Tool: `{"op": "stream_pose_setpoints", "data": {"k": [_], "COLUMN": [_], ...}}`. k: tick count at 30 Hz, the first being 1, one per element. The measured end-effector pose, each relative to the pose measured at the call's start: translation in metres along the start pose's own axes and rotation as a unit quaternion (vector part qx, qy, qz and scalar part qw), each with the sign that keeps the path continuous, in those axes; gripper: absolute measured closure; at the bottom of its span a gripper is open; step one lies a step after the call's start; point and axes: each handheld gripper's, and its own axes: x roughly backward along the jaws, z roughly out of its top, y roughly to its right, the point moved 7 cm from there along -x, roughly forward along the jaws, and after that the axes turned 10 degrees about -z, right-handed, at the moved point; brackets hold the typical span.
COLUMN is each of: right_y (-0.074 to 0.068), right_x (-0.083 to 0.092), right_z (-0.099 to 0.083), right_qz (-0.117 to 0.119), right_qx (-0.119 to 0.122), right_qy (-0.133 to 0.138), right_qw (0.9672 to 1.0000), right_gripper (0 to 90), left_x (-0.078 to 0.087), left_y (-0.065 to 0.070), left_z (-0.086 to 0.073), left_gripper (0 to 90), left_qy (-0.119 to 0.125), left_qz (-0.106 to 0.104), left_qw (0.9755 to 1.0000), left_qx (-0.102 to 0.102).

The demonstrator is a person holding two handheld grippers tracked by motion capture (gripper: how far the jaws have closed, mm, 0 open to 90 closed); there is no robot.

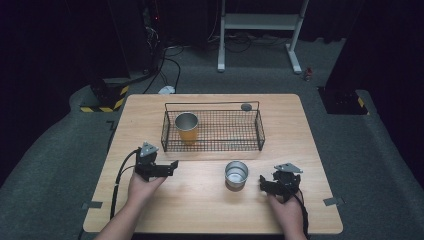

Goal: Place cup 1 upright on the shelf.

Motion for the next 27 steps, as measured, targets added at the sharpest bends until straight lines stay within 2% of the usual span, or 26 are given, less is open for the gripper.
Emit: {"op": "stream_pose_setpoints", "data": {"k": [7,9,13,18,22,25,27], "right_y": [0.0,0.0,0.0,0.0,-0.001,-0.001,-0.002], "right_x": [0.0,0.0,0.0,0.0,0.001,0.001,0.003], "right_z": [0.0,0.0,0.0,0.0,-0.001,-0.001,-0.002], "right_qz": [0.0,0.0,0.0,0.0,0.003,0.007,0.01], "right_qx": [0.0,0.0,0.0,0.0,0.002,0.005,0.008], "right_qy": [0.0,0.0,0.0,0.0,-0.001,0.001,0.001], "right_qw": [1.0,1.0,1.0,1.0,1.0,1.0,0.9999], "right_gripper": [10.4,10.4,10.4,10.4,10.3,10.3,10.3], "left_x": [0.011,0.013,0.024,0.03,0.03,0.029,0.027], "left_y": [-0.007,-0.008,-0.017,-0.023,-0.023,-0.023,-0.024], "left_z": [-0.034,-0.038,-0.056,-0.068,-0.074,-0.075,-0.076], "left_gripper": [1.9,1.9,2.0,0.8,0.6,0.4,0.0], "left_qy": [-0.031,-0.034,-0.054,-0.064,-0.066,-0.074,-0.08], "left_qz": [0.006,0.007,0.026,0.042,0.045,0.054,0.06], "left_qw": [0.9995,0.9994,0.998,0.9967,0.9963,0.9949,0.9944], "left_qx": [-0.007,-0.006,-0.021,-0.028,-0.033,-0.042,-0.035]}}
